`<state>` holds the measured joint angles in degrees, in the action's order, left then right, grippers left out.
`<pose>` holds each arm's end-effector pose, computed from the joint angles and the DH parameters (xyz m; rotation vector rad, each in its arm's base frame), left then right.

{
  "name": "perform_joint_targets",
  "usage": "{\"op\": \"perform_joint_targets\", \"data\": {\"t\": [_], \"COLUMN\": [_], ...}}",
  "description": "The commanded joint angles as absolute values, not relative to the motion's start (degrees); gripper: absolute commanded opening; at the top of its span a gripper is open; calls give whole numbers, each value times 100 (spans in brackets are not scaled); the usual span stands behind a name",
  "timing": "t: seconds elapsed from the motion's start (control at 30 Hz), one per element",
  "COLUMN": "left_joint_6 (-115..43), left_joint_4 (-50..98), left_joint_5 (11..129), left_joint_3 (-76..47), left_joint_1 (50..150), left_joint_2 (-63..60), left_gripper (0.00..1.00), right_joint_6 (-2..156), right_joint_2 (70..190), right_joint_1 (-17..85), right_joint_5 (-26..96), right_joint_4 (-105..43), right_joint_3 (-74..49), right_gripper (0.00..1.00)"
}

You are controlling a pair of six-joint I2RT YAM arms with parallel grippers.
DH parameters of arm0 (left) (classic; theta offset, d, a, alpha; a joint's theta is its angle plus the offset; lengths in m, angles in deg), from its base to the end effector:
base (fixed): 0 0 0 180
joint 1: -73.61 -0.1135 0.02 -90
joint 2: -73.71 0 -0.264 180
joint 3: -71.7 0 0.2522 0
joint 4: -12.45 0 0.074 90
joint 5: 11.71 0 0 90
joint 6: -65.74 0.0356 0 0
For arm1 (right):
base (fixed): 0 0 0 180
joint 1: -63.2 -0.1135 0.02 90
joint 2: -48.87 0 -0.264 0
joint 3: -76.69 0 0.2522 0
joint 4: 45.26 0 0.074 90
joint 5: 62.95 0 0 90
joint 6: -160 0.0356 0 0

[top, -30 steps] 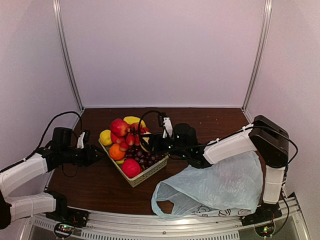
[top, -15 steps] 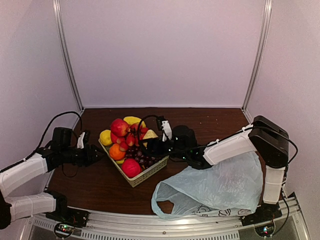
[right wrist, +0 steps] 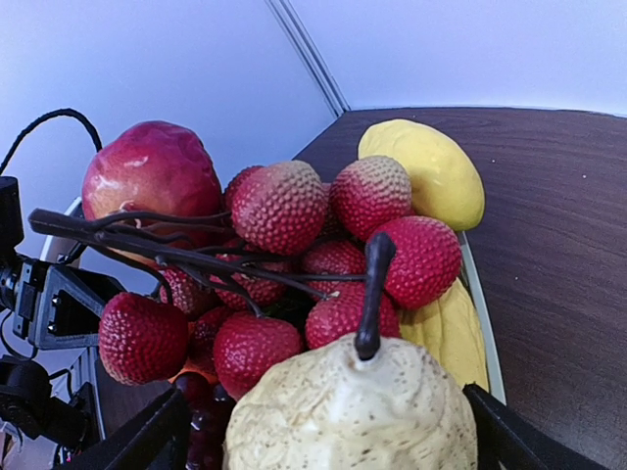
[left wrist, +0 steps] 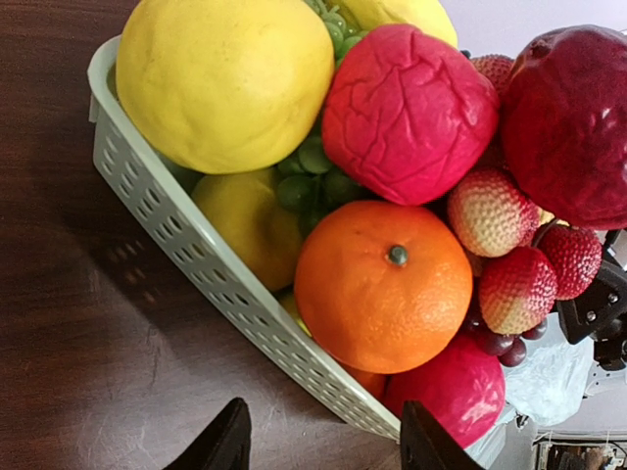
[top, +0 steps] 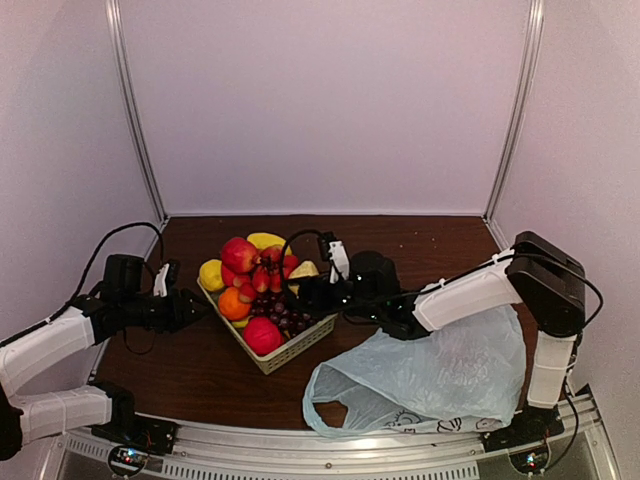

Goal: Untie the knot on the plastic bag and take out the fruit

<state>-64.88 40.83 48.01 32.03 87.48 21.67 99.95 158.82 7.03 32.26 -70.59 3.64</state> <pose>0.1737 -0.0614 0.1992 -0.2646 2.3943 -1.0767 0.2306 0.3498 0.1883 -0.5061 1.8582 1.1363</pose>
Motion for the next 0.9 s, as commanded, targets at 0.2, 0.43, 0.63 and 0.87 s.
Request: {"op": "perform_joint_targets", "data": {"t": [0.2,0.43,0.63,0.87], "left_joint_6": [-6500,-6496,-6492,-6468], "left_joint_4": [4005,4028,4073,4107], "left_joint_5": [4740,4745,4751,4733], "left_joint_3": [3233,3225,3202,3192], "left_joint_1": [8741,8741,8741,8741], "left_joint_2": [2229,2246,2270,2317], "left_gripper": [52,52,52,52], "right_joint_6": [10050,10058,10036,9686], "right_joint_2": [15693,15678,15448,14910], "right_joint_1": [791,815,833,820], "right_joint_5": [3084,3075,3057,3112], "right_joint_4": [-7069,-7085,-7108,-6734], "right_joint_3": [561,571,636,624], "right_gripper": [92,87,67,57]}}
